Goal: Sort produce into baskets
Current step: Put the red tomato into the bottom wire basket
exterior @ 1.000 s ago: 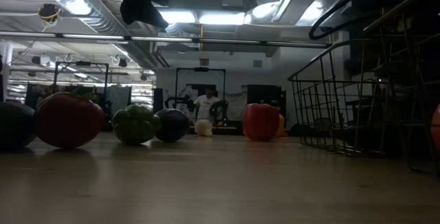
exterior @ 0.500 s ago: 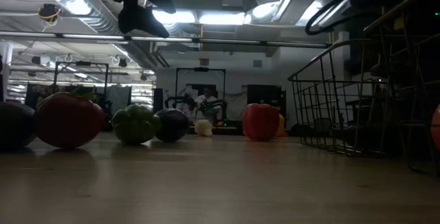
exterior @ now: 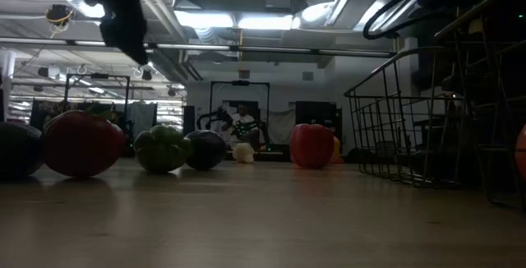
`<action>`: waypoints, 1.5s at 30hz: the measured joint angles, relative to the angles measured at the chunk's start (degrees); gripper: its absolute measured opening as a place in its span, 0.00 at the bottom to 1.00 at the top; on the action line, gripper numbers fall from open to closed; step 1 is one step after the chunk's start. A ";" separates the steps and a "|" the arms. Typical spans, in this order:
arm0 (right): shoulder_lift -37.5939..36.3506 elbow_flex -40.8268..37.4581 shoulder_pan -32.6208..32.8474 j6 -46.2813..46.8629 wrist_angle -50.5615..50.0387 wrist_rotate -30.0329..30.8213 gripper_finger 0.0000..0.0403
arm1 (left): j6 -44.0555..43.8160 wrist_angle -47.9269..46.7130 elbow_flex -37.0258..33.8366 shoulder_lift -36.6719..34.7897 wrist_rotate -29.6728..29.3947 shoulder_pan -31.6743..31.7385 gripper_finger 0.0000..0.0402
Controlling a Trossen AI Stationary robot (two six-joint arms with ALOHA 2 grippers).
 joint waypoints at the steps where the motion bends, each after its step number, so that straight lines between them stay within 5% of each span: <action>1: 0.00 0.00 0.00 0.00 0.00 0.00 0.59 | -0.07 0.06 0.00 0.00 0.00 -0.30 0.69; 10: 0.00 0.00 -0.02 0.00 0.02 0.00 0.59 | -3.07 -0.27 0.00 0.00 -0.04 -1.10 0.69; 19: 0.00 0.00 -0.01 0.00 0.37 0.00 0.59 | 5.63 -0.41 0.00 0.00 -0.24 -1.06 0.69; 30: 0.00 0.00 -0.01 0.00 5.22 0.00 0.59 | -3.83 -4.36 0.00 0.00 -0.63 -0.99 0.69; 40: 0.00 0.00 -0.01 0.00 12.40 0.00 0.59 | -9.44 -8.10 0.00 0.00 -1.99 -1.10 0.97; 45: 0.00 0.00 0.00 0.00 15.55 0.00 0.59 | -13.60 -7.94 0.00 0.00 -2.01 -1.10 0.95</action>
